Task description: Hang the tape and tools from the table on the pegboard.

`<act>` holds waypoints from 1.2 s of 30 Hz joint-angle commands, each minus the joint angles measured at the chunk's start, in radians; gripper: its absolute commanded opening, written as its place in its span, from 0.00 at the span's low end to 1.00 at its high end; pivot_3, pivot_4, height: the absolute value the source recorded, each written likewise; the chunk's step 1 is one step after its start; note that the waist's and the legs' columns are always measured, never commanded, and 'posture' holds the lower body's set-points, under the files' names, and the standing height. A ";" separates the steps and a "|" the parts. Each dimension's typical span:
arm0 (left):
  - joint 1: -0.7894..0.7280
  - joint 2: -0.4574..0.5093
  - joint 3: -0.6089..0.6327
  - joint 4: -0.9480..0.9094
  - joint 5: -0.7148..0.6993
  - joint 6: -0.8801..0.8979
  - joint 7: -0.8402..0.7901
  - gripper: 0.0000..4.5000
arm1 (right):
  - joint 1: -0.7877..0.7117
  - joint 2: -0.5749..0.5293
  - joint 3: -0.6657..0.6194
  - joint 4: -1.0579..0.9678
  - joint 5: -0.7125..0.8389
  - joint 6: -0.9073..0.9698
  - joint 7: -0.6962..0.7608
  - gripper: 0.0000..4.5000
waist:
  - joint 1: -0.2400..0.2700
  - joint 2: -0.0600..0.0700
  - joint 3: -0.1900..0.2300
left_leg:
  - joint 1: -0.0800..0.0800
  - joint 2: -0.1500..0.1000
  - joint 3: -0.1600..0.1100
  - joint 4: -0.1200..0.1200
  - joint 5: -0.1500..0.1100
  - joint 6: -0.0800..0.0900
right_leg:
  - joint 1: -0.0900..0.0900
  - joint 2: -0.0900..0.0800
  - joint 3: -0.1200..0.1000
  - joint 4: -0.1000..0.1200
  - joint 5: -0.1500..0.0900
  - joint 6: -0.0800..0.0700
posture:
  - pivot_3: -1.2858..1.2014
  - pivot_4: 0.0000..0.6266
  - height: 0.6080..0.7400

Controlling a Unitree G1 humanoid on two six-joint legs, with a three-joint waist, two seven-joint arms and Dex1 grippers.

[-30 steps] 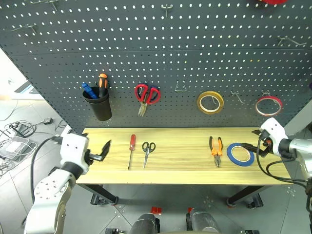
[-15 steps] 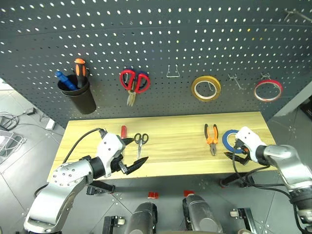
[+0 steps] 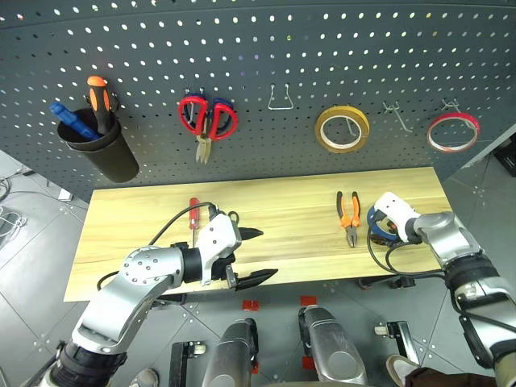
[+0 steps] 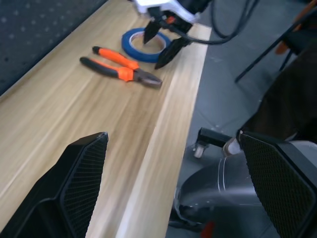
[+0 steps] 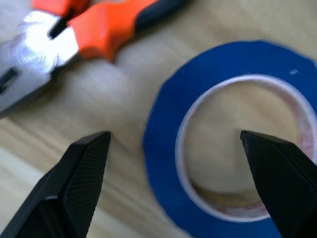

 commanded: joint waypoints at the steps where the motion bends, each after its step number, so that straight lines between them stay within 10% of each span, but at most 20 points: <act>1: -0.045 -0.024 -0.051 0.028 0.036 -0.060 -0.022 1.00 | -0.051 0.016 0.042 0.147 -0.052 -0.054 0.021 0.96 | 0.000 -0.001 0.000 | 0.000 0.000 0.000 0.000 0.000 0.000 | 0.000 0.000 0.000 0.000 0.000 0.000 | 0.39 0.57 1.00; 13: -0.095 -0.098 -0.084 0.124 0.102 -0.228 -0.039 1.00 | -0.127 0.080 0.043 0.291 -0.072 -0.064 0.081 0.15 | -0.004 -0.002 0.000 | 0.001 0.000 0.000 0.003 0.001 -0.002 | 0.002 0.000 0.000 0.000 0.002 0.004 | 0.39 0.51 1.00; 26: -0.102 -0.149 -0.001 0.091 0.052 -0.241 0.006 1.00 | 0.422 -0.040 -0.236 -0.904 -0.083 0.052 -0.189 0.15 | -0.001 0.004 0.007 | -0.020 0.000 0.001 0.012 0.002 -0.004 | -0.019 0.000 0.000 0.011 0.003 0.005 | 0.37 0.59 1.00; 36: -0.248 -0.203 -0.004 0.129 0.045 -0.236 0.013 1.00 | 0.578 0.082 -0.235 -1.380 -0.187 -0.031 -0.381 0.15 | -0.010 -0.001 0.020 | -0.016 0.000 0.003 0.014 0.003 -0.002 | -0.019 0.000 0.001 0.016 0.005 0.010 | 0.36 0.58 1.00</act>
